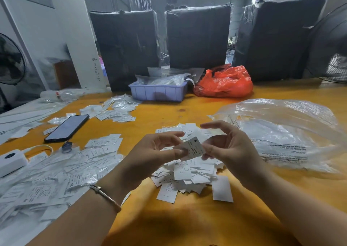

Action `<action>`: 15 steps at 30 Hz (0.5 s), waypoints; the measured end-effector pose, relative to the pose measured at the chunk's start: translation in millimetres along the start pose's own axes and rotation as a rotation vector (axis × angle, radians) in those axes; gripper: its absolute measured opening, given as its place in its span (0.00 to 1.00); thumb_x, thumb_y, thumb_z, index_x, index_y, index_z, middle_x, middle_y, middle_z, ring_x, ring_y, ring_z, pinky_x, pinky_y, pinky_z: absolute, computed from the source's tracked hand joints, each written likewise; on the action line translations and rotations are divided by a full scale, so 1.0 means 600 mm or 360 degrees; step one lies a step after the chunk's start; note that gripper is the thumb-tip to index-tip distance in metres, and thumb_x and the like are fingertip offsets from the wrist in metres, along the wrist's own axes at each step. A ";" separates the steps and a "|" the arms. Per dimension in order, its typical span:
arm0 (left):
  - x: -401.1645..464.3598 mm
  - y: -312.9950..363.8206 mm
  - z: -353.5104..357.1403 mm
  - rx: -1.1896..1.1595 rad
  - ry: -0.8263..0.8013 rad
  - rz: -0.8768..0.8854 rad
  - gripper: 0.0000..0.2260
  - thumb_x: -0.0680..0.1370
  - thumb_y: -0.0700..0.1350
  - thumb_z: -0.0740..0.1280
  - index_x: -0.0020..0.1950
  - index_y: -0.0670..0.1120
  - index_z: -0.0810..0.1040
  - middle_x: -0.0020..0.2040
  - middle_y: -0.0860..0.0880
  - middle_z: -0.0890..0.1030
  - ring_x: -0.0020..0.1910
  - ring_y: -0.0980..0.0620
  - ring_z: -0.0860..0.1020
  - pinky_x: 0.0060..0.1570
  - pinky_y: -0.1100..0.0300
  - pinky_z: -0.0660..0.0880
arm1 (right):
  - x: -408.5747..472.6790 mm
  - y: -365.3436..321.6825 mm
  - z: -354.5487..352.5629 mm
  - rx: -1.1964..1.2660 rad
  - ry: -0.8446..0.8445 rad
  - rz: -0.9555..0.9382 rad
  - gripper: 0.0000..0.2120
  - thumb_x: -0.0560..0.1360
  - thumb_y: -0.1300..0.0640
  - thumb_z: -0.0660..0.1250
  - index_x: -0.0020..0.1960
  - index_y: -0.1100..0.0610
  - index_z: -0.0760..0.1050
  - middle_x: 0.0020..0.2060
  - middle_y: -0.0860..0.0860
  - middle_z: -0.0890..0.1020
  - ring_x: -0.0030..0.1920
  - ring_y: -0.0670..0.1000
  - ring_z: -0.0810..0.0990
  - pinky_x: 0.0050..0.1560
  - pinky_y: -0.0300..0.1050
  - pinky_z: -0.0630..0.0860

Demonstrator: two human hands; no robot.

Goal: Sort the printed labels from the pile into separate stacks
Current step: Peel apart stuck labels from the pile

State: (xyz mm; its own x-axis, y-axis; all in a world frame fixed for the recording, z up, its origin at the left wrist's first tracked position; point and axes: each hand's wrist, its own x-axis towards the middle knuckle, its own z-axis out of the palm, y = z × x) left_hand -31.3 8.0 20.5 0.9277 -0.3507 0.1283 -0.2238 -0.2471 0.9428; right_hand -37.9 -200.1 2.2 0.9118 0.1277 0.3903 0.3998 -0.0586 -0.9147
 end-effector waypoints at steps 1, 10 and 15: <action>-0.001 0.001 0.001 -0.0013 -0.0024 0.0032 0.07 0.71 0.44 0.74 0.45 0.41 0.85 0.58 0.58 0.82 0.56 0.63 0.80 0.52 0.63 0.76 | -0.001 -0.001 0.003 -0.0020 -0.0006 -0.0012 0.15 0.72 0.67 0.71 0.56 0.56 0.74 0.35 0.57 0.85 0.34 0.52 0.82 0.36 0.39 0.74; -0.002 -0.001 0.004 0.0069 0.0112 0.0175 0.10 0.68 0.50 0.73 0.45 0.46 0.86 0.42 0.50 0.86 0.44 0.55 0.83 0.45 0.65 0.79 | -0.009 -0.013 0.006 -0.0129 -0.0064 -0.0093 0.14 0.72 0.72 0.68 0.52 0.58 0.81 0.39 0.54 0.85 0.31 0.55 0.83 0.32 0.47 0.77; -0.002 0.000 0.002 0.0114 0.0152 0.0142 0.10 0.68 0.51 0.72 0.45 0.47 0.86 0.43 0.51 0.87 0.46 0.55 0.84 0.50 0.58 0.80 | -0.009 -0.020 0.002 -0.0075 0.0068 -0.0092 0.16 0.71 0.67 0.69 0.52 0.50 0.83 0.45 0.48 0.85 0.40 0.49 0.81 0.37 0.39 0.77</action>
State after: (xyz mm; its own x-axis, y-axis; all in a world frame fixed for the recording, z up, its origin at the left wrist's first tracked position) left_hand -32.4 7.5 19.8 0.9264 -0.2878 0.2427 -0.3245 -0.2834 0.9024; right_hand -47.9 -198.8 10.8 0.8897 0.0899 0.4476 0.4552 -0.0991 -0.8849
